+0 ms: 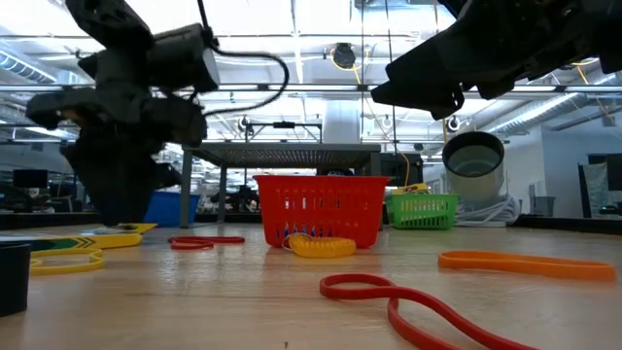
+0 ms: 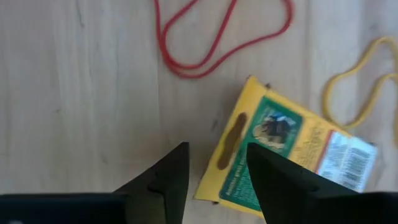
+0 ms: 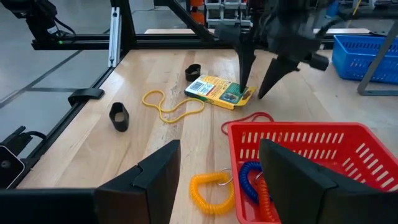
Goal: Pick & Place Office Desk Supplies
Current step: Put the yellow crayon box into the green basket
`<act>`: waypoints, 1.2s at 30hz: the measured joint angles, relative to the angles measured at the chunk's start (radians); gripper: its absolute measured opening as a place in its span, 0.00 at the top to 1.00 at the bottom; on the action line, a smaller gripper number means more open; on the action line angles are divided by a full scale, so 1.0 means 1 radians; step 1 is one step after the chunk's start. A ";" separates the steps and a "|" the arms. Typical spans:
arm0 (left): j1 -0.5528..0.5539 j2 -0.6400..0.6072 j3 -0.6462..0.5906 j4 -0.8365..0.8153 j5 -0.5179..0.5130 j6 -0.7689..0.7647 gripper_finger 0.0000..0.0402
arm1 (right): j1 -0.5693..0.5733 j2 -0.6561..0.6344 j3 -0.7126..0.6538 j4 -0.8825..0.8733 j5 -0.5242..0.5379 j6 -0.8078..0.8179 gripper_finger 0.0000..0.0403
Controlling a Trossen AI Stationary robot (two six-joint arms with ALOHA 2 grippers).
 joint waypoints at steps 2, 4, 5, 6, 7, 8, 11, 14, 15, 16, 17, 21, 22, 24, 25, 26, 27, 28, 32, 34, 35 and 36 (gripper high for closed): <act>0.000 0.020 0.002 0.002 0.002 0.000 0.59 | 0.000 0.000 0.000 0.000 0.000 0.000 0.48; 0.001 0.029 0.004 0.002 0.006 -0.001 0.60 | 0.000 0.000 0.000 0.000 0.001 0.000 0.48; 0.001 0.032 0.004 0.003 0.005 -0.001 0.61 | 0.000 0.000 0.000 0.000 0.001 0.000 0.48; 0.000 0.032 0.004 0.003 0.004 -0.003 0.62 | 0.000 0.000 0.000 0.000 0.001 0.000 0.48; 0.000 0.032 0.004 0.003 0.004 -0.007 0.64 | 0.000 0.000 0.000 0.000 0.001 0.000 0.48; 0.001 0.033 0.004 0.002 0.004 -0.012 0.66 | 0.000 0.000 0.000 0.000 0.001 0.000 0.48; 0.001 0.033 0.003 -0.001 0.018 -0.008 0.76 | 0.000 0.000 0.000 0.000 0.002 0.000 0.48; -0.001 0.035 0.001 0.012 0.011 -0.029 0.90 | 0.000 0.000 0.000 0.000 0.002 0.001 0.48; -0.001 0.036 0.000 0.025 0.003 -0.073 0.95 | 0.000 0.000 0.000 0.000 0.003 0.001 0.48; -0.001 0.037 -0.002 0.050 -0.002 -0.125 0.97 | 0.000 0.000 0.000 0.001 0.003 0.001 0.48; -0.005 0.039 -0.002 0.081 -0.004 -0.163 0.98 | 0.000 0.000 0.000 0.003 0.003 0.001 0.48; -0.018 0.038 0.002 0.137 -0.003 -0.177 0.99 | 0.000 0.000 0.000 0.008 0.003 0.001 0.48; -0.018 0.039 0.008 0.141 0.002 -0.177 0.99 | 0.000 0.000 0.000 0.008 0.003 0.001 0.48; -0.020 0.026 0.019 0.135 0.002 -0.175 0.99 | 0.000 0.000 0.000 0.008 0.003 0.001 0.48; -0.023 0.017 0.027 0.120 0.000 -0.175 0.99 | 0.000 0.000 0.000 0.008 0.003 0.001 0.48; -0.024 0.008 0.038 0.101 0.000 -0.175 0.99 | 0.000 0.000 0.000 0.008 0.003 0.001 0.48; -0.024 -0.006 0.050 0.077 -0.001 -0.175 0.99 | 0.000 0.000 0.000 0.008 0.003 0.001 0.48; -0.024 -0.020 0.063 0.044 -0.003 -0.173 0.99 | 0.000 0.000 0.000 0.008 0.003 0.001 0.48; -0.031 -0.094 0.122 -0.074 -0.027 -0.165 0.99 | 0.000 0.000 0.000 0.019 0.003 0.035 0.48; -0.040 -0.133 0.153 -0.121 -0.051 -0.165 0.99 | -0.002 0.000 0.000 0.037 0.006 0.052 0.48; -0.045 -0.155 0.165 -0.138 -0.061 -0.165 0.99 | -0.004 0.000 0.000 0.052 0.008 0.056 0.48; -0.049 -0.176 0.177 -0.146 -0.071 -0.169 0.99 | -0.007 0.000 0.000 0.072 0.007 0.062 0.48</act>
